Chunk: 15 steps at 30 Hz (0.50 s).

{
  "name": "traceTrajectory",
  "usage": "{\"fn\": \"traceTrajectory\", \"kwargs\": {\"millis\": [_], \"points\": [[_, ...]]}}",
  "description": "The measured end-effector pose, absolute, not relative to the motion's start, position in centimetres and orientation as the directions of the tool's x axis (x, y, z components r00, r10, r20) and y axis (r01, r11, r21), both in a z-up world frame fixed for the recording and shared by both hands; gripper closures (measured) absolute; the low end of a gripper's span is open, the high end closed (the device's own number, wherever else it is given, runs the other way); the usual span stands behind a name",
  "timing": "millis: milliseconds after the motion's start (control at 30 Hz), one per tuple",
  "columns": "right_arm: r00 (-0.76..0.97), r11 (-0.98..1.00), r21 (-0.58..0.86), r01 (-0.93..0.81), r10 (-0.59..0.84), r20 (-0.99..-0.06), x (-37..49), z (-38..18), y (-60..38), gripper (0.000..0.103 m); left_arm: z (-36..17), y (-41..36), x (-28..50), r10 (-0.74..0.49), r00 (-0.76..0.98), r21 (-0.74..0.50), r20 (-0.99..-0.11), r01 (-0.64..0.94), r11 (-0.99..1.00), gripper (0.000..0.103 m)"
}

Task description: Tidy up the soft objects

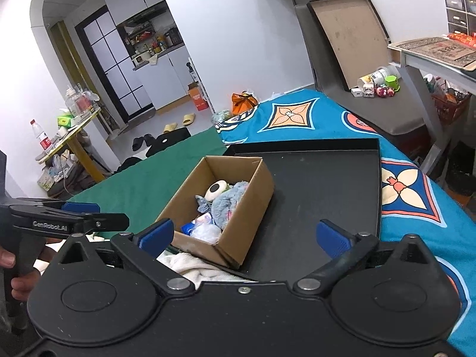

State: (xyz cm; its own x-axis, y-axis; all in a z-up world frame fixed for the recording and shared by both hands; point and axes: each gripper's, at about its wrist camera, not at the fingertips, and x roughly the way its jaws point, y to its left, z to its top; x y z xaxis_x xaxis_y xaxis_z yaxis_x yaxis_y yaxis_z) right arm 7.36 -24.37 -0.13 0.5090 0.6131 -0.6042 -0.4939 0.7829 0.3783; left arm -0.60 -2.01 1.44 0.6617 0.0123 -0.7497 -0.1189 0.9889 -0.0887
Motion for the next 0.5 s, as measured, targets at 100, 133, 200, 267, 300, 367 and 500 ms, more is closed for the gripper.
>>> {"fn": "traceTrajectory", "kwargs": {"millis": [100,133,200,267,300,367,500], "points": [[0.508,0.783,0.378,-0.494,0.613,-0.605,6.2,0.4,-24.2,0.000,2.2,-2.4,-1.8,0.002,0.674,-0.096,-0.739,-0.108,0.989,0.006],[0.506,0.782,0.379,-0.496,0.614,-0.605,5.9,0.5,-24.1,0.000,2.5,-2.5,-2.1,-0.004,0.677,-0.101,-0.736,-0.104,0.989,0.006],[0.503,0.778,0.380,-0.501,0.619,-0.604,5.3,0.7,-24.0,0.000,2.9,-2.5,-2.8,-0.013,0.683,-0.109,-0.730,-0.097,0.989,0.006],[0.498,0.772,0.382,-0.508,0.625,-0.601,4.7,0.8,-23.8,0.000,3.2,-2.6,-3.4,-0.014,0.689,-0.106,-0.725,-0.091,0.990,0.006],[0.496,0.771,0.382,-0.510,0.626,-0.602,4.5,0.8,-23.8,0.000,3.3,-2.6,-3.6,-0.014,0.690,-0.105,-0.724,-0.090,0.990,0.006],[0.495,0.771,0.379,-0.511,0.625,-0.604,4.1,1.0,-23.9,0.000,3.6,-2.7,-4.1,-0.019,0.694,-0.109,-0.720,-0.087,0.990,0.006],[0.501,0.766,0.386,-0.515,0.634,-0.590,3.2,1.8,-24.1,0.000,4.0,-2.8,-5.1,-0.017,0.704,-0.110,-0.710,-0.087,0.990,0.006]]}}
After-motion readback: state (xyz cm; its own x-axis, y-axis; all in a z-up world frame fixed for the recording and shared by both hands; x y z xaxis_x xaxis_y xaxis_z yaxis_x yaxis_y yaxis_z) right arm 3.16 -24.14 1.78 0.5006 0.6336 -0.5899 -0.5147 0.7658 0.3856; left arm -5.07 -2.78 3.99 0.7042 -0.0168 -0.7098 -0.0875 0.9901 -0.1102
